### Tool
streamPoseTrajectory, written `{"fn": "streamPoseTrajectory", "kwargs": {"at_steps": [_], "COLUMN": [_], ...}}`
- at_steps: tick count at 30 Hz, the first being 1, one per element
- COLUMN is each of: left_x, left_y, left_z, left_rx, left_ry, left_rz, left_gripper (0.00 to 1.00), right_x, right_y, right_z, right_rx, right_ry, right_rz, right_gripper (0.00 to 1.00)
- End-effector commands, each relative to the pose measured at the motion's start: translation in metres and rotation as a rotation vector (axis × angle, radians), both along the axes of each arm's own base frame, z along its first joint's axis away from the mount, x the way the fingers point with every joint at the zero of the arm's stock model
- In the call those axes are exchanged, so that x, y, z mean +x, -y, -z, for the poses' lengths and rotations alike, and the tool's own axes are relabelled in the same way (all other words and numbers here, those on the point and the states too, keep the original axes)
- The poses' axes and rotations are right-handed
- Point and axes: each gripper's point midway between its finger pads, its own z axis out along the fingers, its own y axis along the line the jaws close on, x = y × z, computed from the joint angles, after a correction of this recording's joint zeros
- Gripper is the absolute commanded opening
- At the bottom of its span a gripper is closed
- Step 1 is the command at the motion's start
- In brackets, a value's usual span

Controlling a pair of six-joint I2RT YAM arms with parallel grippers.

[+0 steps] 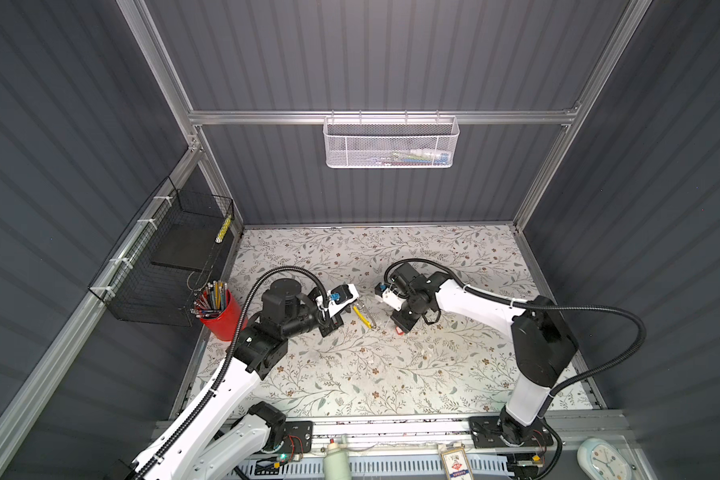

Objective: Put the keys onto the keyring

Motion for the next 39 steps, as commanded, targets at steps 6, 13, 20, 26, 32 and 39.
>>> {"fn": "streamPoseTrajectory", "kwargs": {"at_steps": [6,13,20,26,32,39], "left_x": [0.001,0.004,0.001,0.011,0.016,0.019], "left_y": [0.015,0.03,0.059,0.069,0.069,0.073], "left_z": [-0.007,-0.017,-0.018,-0.025,-0.028,-0.029], "left_rx": [-0.039,-0.033,0.068,0.067,0.058,0.067], "left_ry": [0.036,0.127,0.235,0.253,0.233,0.207], "left_rz": [0.087,0.168,0.21,0.141,0.099,0.077], "left_gripper": [0.0,0.0,0.0,0.0,0.0,0.0], "right_x": [-0.001,-0.037,-0.047,-0.048,-0.049,-0.051], "right_y": [0.007,0.001,-0.01,-0.013,-0.014,-0.017], "right_z": [-0.101,-0.189,-0.226,-0.224,-0.222,-0.221], "right_rx": [0.317,0.627,0.74,0.749,0.764,0.781], "right_ry": [0.214,0.405,0.443,0.445,0.442,0.439], "right_rz": [0.021,-0.126,-0.197,-0.206,-0.209,-0.216], "right_gripper": [0.0,0.0,0.0,0.0,0.0,0.0]}}
